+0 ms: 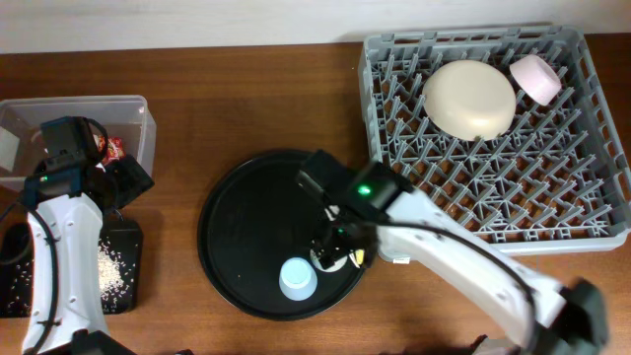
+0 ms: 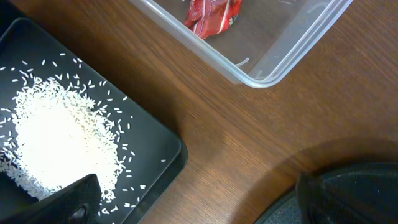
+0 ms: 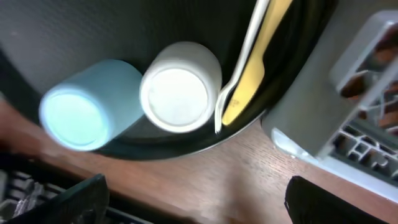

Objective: Sort waste into correct bins and load items into the dishwasher rack
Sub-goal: 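Return the right gripper to the tray and grasp the white cup, then carry the white cup into the rack and set it upside down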

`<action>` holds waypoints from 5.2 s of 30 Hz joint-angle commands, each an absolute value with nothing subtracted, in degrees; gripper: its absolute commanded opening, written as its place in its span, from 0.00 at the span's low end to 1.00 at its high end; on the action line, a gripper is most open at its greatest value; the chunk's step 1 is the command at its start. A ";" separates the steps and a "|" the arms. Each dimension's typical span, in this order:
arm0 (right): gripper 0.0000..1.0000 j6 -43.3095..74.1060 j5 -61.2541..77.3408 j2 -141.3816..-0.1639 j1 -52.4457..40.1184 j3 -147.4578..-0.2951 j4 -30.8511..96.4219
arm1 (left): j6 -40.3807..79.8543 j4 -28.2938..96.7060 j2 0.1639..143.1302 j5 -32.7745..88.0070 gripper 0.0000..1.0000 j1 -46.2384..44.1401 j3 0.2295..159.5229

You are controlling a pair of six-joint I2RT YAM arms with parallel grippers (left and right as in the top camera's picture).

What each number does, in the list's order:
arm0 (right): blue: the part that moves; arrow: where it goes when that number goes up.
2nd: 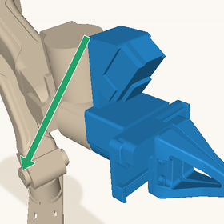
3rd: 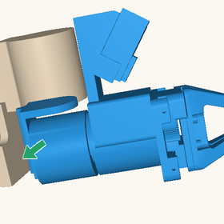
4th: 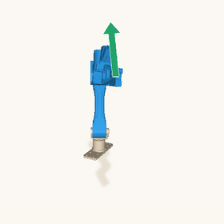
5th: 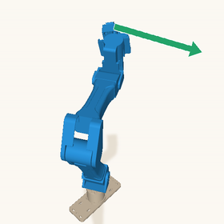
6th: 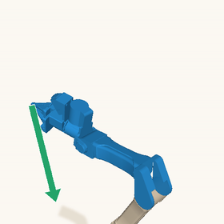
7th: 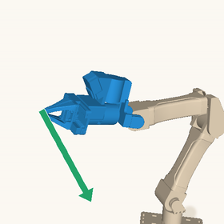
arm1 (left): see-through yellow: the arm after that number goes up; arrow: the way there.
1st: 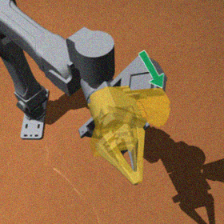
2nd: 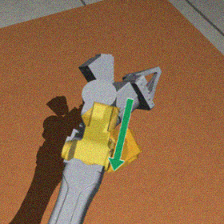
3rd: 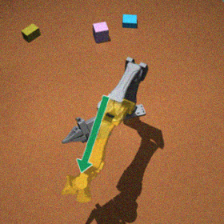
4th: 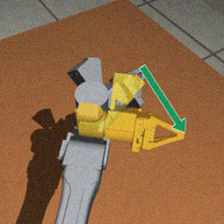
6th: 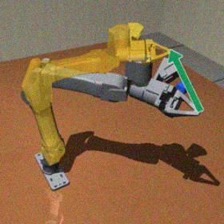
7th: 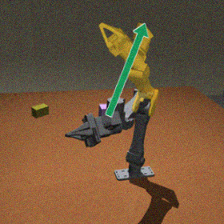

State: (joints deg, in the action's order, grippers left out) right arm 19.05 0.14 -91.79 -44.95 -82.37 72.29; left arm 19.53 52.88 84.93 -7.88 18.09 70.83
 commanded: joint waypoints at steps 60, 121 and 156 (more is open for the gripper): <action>0.59 20.62 2.74 -97.89 -44.99 -63.00 43.00 | 20.27 52.73 84.97 -7.70 0.99 18.17 71.31; 0.38 10.92 -6.24 -93.17 -8.19 -79.66 63.99 | 20.27 52.73 84.97 -7.70 0.99 18.17 71.31; 0.86 8.71 -4.60 -90.87 -8.23 -86.00 69.30 | 20.27 52.73 84.97 -7.70 0.99 18.17 71.31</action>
